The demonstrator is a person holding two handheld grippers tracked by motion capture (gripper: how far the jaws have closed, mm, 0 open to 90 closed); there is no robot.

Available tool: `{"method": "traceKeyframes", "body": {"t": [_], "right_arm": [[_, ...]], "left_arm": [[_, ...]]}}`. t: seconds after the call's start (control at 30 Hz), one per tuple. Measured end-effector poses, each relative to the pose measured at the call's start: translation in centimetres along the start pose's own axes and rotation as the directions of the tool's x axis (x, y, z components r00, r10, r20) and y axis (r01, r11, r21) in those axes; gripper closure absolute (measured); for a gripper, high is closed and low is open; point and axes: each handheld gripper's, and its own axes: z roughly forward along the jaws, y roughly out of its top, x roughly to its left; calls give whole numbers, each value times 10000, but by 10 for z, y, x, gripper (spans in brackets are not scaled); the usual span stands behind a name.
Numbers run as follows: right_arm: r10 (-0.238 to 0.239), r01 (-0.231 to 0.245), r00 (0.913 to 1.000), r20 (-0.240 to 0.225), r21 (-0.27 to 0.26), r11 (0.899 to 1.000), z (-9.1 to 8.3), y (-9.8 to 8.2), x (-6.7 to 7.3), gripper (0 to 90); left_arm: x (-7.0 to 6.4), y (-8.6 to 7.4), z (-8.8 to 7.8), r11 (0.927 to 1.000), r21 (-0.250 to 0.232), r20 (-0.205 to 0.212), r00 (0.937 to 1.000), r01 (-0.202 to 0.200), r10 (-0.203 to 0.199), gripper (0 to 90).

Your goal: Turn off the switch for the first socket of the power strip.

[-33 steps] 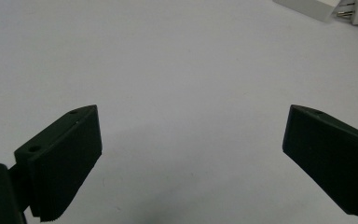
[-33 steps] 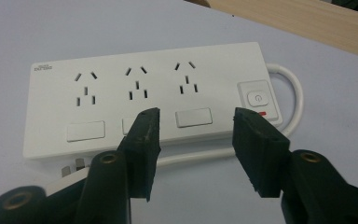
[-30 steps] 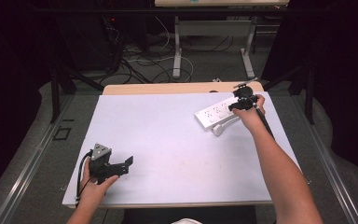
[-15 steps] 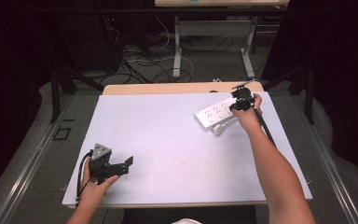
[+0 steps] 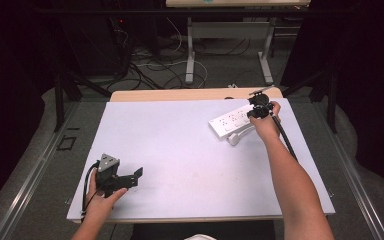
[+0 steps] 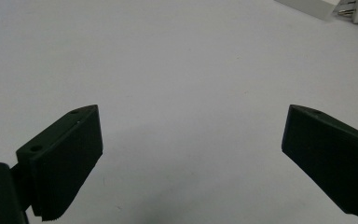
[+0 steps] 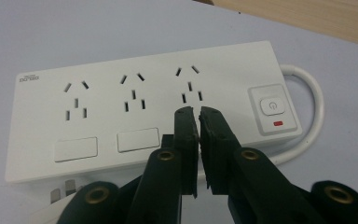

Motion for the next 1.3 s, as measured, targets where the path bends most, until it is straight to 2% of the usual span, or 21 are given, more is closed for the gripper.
{"method": "traceKeyframes", "body": {"t": [0.17,0.37,0.77,1.3], "right_arm": [[-86,86,9999,-146,7,10000,4,0,3,900],[-70,69,9999,-128,-82,9999,6,-1,5,900],[-99,102,9994,-319,77,9999,12,-3,8,890],[-52,53,9997,-257,41,10000,16,-3,7,880]], "left_arm": [[0,0,0,10000,12,-8,10000,-14,14,51],[0,0,0,10000,48,-23,10000,-28,28,52],[0,0,0,10000,21,-18,10000,-37,37,53],[0,-1,1,10000,67,-27,10000,-35,35,54]]}}
